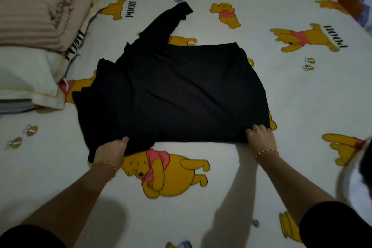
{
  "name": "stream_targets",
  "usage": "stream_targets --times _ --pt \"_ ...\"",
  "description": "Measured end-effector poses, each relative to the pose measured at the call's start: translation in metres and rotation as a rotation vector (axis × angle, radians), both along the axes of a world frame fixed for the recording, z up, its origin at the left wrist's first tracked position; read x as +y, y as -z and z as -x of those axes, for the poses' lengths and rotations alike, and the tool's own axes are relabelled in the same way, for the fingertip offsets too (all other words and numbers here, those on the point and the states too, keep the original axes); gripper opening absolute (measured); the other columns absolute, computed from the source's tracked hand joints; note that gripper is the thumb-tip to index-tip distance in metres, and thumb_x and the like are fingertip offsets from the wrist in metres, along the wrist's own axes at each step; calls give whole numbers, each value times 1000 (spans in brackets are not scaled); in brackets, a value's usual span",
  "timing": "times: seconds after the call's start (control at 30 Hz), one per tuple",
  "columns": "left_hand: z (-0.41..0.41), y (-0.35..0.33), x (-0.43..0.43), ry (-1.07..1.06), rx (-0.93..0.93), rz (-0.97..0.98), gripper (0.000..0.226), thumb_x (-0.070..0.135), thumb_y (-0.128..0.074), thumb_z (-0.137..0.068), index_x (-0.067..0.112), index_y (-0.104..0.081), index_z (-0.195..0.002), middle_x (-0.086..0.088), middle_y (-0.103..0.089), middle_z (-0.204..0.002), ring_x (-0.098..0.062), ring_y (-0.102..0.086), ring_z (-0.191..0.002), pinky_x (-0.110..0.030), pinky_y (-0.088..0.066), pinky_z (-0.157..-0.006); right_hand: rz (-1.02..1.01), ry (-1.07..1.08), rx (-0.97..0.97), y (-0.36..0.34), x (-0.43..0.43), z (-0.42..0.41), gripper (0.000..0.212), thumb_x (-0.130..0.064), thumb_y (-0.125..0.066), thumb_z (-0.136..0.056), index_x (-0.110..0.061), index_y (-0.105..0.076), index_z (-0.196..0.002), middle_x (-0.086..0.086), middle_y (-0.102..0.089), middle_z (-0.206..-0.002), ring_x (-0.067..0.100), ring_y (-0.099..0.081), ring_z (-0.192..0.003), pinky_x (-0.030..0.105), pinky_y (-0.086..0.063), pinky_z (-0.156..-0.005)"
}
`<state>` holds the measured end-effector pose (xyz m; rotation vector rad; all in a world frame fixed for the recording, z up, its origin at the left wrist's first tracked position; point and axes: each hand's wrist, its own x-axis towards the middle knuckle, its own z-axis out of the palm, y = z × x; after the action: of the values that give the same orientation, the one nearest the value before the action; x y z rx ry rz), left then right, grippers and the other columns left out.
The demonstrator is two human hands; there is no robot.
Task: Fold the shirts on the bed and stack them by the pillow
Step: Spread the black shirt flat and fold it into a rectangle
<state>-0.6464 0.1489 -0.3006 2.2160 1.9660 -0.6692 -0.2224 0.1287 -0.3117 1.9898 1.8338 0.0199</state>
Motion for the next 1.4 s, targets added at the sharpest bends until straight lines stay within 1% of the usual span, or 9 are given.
stream_targets --times 0.27,0.5,0.7,0.87,1.03,1.13,1.23,1.3,1.4 --pt "13 -3 -110 -16 -54 22 53 -2 -47 -86 14 -40 -135 -7 -54 -122 -22 -61 -99 -35 -54 -77 81 -43 62 -1 -96 -9 26 -7 -45 -93 -11 -57 -117 9 -56 -112 27 -51 -106 32 -45 -85" --pt "18 -15 -188 -28 -44 47 55 -1 -50 -84 14 -41 -135 -6 -54 -117 -22 -58 -98 -34 -54 -72 151 -56 94 -11 -169 -4 28 -6 -45 -93 -9 -55 -120 10 -54 -114 28 -49 -109 33 -45 -88" --pt "34 -19 -236 16 -72 114 52 -3 -53 -82 14 -44 -131 -5 -55 -111 -20 -59 -94 -33 -54 -74 222 41 53 -20 -217 15 40 -11 -61 -87 -12 -51 -126 9 -51 -119 27 -47 -113 34 -45 -92" --pt "59 -11 -260 83 -208 126 66 21 -69 -77 12 -39 -136 -8 -46 -125 -24 -50 -109 -36 -47 -86 242 148 154 -14 -251 62 52 -11 -62 -86 -11 -36 -132 11 -45 -127 29 -44 -118 40 -42 -97" --pt "89 -7 -267 3 -206 39 96 51 -82 -58 10 -38 -133 -9 -40 -130 -26 -45 -113 -38 -44 -92 205 253 569 -13 -260 160 30 -26 -49 -94 -9 -49 -119 11 -52 -119 29 -49 -112 38 -43 -90" --pt "97 -2 -267 1 -191 36 74 51 -73 -70 10 -46 -126 -8 -43 -126 -25 -46 -112 -37 -45 -90 232 375 910 -15 -262 225 28 -34 -58 -89 -10 -63 -101 11 -62 -104 26 -57 -101 30 -43 -84" --pt "102 -5 -268 29 -268 -26 39 28 -66 -82 5 -61 -113 -12 -53 -118 -29 -54 -100 -40 -47 -88 265 565 1161 -21 -256 280 38 -41 -62 -88 -7 -66 -106 6 -64 -100 19 -57 -95 27 -42 -80" --pt "104 -9 -271 39 -332 -64 32 23 -63 -84 5 -63 -110 -11 -59 -112 -31 -56 -98 -40 -43 -97 314 786 1356 -27 -251 306 36 -39 -62 -89 -9 -64 -107 3 -61 -99 17 -54 -92 30 -43 -80" --pt "105 -27 -280 23 -472 -115 21 25 -56 -88 9 -61 -101 -9 -63 -98 -31 -56 -100 -40 -33 -110 294 1049 1578 -35 -250 325 19 -28 -67 -85 -11 -59 -85 6 -60 -86 19 -55 -80 36 -46 -78"
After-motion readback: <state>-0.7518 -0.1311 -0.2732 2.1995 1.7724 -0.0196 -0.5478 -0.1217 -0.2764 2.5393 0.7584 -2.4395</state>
